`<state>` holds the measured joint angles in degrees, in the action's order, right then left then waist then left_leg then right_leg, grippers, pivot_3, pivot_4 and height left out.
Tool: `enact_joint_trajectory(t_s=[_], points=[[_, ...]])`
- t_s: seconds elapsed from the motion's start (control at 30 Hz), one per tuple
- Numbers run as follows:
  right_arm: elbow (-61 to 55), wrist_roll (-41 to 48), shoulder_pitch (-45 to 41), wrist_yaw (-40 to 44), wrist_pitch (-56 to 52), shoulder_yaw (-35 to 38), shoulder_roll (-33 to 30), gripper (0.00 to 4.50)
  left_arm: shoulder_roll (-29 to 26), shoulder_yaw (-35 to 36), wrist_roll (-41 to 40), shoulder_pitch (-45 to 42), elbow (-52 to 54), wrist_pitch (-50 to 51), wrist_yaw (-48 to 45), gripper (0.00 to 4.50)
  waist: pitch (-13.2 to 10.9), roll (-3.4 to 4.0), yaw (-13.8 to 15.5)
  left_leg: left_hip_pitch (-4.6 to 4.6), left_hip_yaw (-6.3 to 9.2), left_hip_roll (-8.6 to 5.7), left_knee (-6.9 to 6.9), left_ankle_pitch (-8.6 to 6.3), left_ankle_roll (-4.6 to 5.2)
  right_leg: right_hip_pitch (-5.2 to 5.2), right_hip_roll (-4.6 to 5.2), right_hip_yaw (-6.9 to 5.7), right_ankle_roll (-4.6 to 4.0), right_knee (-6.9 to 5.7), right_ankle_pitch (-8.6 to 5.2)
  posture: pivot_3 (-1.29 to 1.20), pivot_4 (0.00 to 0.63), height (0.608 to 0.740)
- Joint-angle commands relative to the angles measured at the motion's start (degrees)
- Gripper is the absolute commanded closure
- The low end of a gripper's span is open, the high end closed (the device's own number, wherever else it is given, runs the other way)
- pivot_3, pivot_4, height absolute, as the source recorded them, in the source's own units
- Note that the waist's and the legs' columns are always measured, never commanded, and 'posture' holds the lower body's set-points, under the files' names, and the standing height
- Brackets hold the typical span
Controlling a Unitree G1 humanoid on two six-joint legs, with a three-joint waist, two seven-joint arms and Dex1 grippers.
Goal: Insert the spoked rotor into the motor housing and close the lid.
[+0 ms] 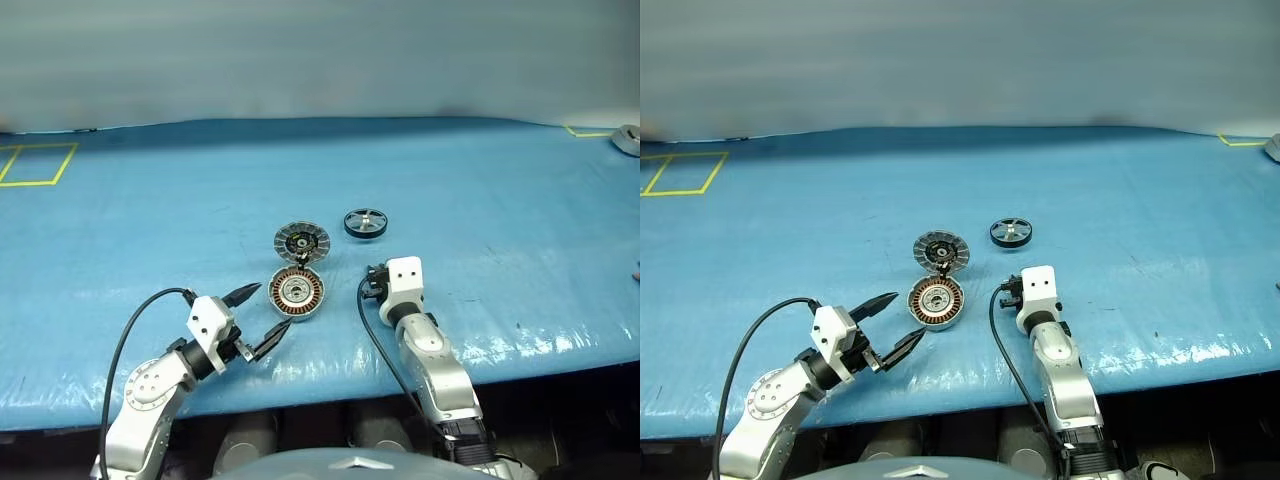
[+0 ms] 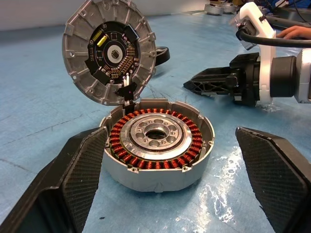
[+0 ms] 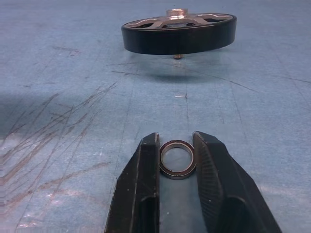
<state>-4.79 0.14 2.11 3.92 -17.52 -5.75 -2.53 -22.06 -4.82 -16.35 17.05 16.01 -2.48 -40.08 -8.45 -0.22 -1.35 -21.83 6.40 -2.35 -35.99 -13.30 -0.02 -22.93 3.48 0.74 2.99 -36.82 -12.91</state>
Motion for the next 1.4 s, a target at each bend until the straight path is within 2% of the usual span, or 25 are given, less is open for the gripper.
enact_joint_trajectory(t_s=[0.03, 0.2, 0.33, 0.47, 0.63, 0.73, 0.93, 1.4], points=[[-6.18, -0.22, 5.83, 2.66, -6.46, -2.5, -2.29, 3.84, -0.2, 0.59, 0.17, 0.35, 0.68, -0.48, 0.49, 0.0, 0.01, -0.02, 0.18, 0.0, 0.02, -0.01, 0.03, -0.01, 0.0, 0.0, 0.01, 0.0, 0.01, 0.0, -0.03, 0.0, 0.15, 0.74], [-22.91, 0.74, 8.51, 10.03, -16.78, -7.64, -10.32, 3.84, -0.27, 0.86, 0.46, 0.57, 0.44, -1.06, 0.84, 0.0, -0.03, 0.02, 0.12, -0.02, 0.05, -0.02, 0.08, -0.06, 0.01, -0.01, 0.03, 0.0, 0.04, 0.01, -0.13, 0.0, 0.15, 0.74], [-35.71, 6.28, 1.59, 16.92, -25.26, -8.25, -15.3, 3.84, -0.12, 0.78, 1.3, 0.22, -0.18, -2.01, 1.36, 0.0, -0.43, 0.05, -0.1, -0.02, 0.02, 0.03, 0.03, -0.06, 0.0, -0.04, 0.06, 0.01, 0.05, -0.04, -0.13, 0.0, 0.15, 0.74], [-39.82, 9.89, -5.42, 19.96, -31.0, -10.25, -16.65, 3.84, 0.27, 0.53, 1.94, -0.28, -0.76, -2.79, 1.75, 0.0, -0.62, -0.1, 0.13, -0.04, 0.13, 0.05, 0.01, -0.06, 0.0, -0.04, 0.02, -0.1, 0.05, -0.02, -0.13, 0.0, 0.15, 0.74], [-34.86, 9.14, -10.35, 18.94, -32.33, -16.74, -14.41, 3.84, 0.82, 0.47, 2.54, -0.64, -1.46, -3.78, 2.27, 0.0, -0.62, -0.14, 0.58, -0.29, 0.17, -0.07, 0.05, -0.21, 0.04, -0.24, 0.06, -0.14, 0.38, 0.02, -0.07, 0.0, 0.15, 0.74], [-29.98, 7.82, -11.73, 17.49, -31.16, -19.26, -12.29, 3.84, 1.11, 0.63, 2.76, -0.53, -1.58, -4.02, 2.89, 0.0, -0.61, -0.14, 0.57, -0.74, 0.13, -0.08, -0.06, -0.22, 0.03, -0.72, 0.05, -0.12, 0.19, 0.0, 0.15, 0.0, 0.15, 0.74], [-22.09, 7.41, -11.81, 16.51, -27.73, -19.93, -8.74, 3.84, 1.18, 0.83, 2.75, 0.2, -1.2, -4.09, 3.51, 0.0, -0.62, -0.13, 0.53, -0.75, 0.13, -0.07, -0.06, -0.22, 0.03, -0.73, 0.04, -0.13, 0.19, 0.0, 0.17, 0.0, 0.15, 0.74], [-16.69, 7.0, -11.11, 16.49, -24.3, -19.55, -7.32, 3.84, 1.42, 0.11, 2.29, 0.48, -0.64, -3.72, 3.42, 0.0, -0.61, -0.12, 0.13, -0.72, 0.12, -0.06, -0.13, -0.2, 0.01, -0.69, 0.0, -0.12, 0.23, -0.05, 0.21, 0.0, 0.15, 0.74]])
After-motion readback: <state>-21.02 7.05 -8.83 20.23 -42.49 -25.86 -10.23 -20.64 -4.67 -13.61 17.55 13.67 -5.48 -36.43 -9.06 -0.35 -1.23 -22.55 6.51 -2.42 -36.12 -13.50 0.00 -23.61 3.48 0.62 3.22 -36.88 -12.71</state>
